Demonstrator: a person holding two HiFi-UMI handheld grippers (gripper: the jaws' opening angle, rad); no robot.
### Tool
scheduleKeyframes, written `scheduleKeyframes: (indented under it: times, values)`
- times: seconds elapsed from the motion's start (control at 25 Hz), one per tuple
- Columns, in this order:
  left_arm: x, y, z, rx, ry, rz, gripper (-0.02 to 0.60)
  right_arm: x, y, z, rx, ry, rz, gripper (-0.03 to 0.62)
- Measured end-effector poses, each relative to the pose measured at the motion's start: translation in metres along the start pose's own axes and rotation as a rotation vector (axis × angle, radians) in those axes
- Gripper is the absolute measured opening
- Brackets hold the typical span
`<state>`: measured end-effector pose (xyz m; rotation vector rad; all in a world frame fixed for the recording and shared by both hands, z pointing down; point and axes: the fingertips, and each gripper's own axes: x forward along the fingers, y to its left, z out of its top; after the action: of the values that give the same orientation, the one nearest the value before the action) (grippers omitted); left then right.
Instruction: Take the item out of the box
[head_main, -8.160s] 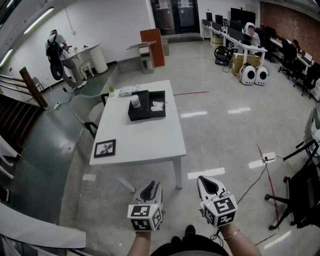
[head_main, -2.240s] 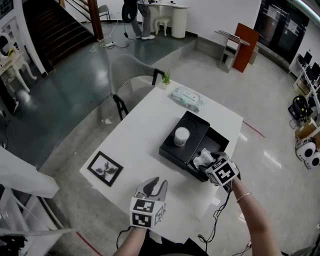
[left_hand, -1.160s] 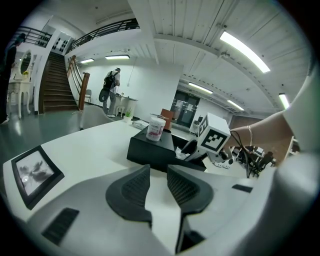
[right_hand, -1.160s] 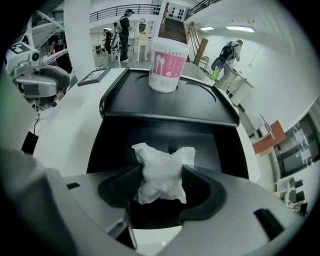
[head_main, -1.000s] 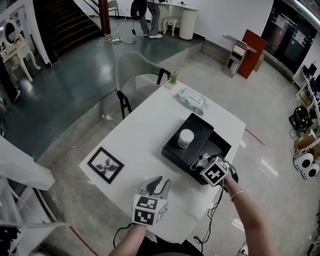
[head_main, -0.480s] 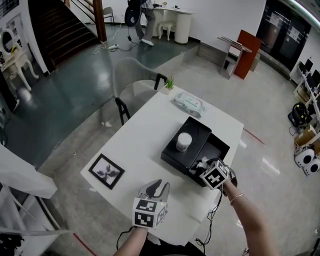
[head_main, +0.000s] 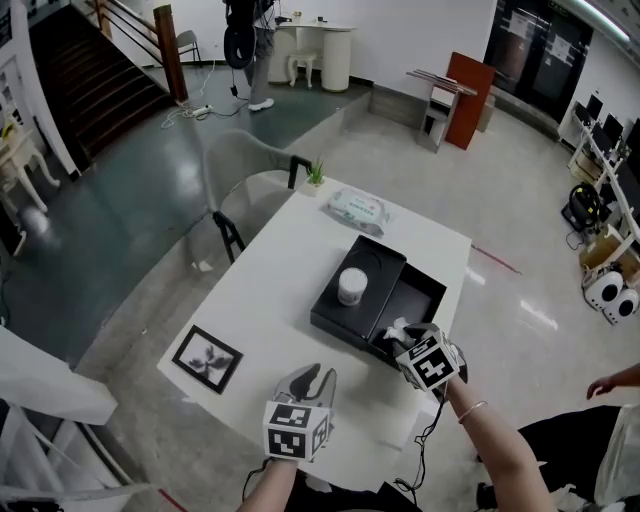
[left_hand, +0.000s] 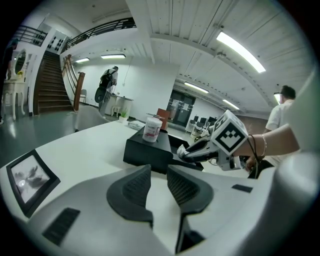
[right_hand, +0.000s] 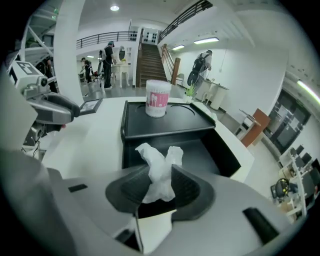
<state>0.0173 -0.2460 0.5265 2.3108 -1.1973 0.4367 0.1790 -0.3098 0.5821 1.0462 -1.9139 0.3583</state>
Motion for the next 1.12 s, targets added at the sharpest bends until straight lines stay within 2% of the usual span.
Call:
scheduleKeyframes:
  times: [0.72,1.12]
  values:
    - [0.022,-0.017,0.015,0.101,0.020,-0.101,0.086,-0.082,0.004,0.008,0.414,-0.331,-0.075,0.126]
    - [0.027,-0.041,0.021,0.154,0.022,-0.166,0.086,-0.120,0.013,-0.006,0.579,-0.435,-0.136,0.124]
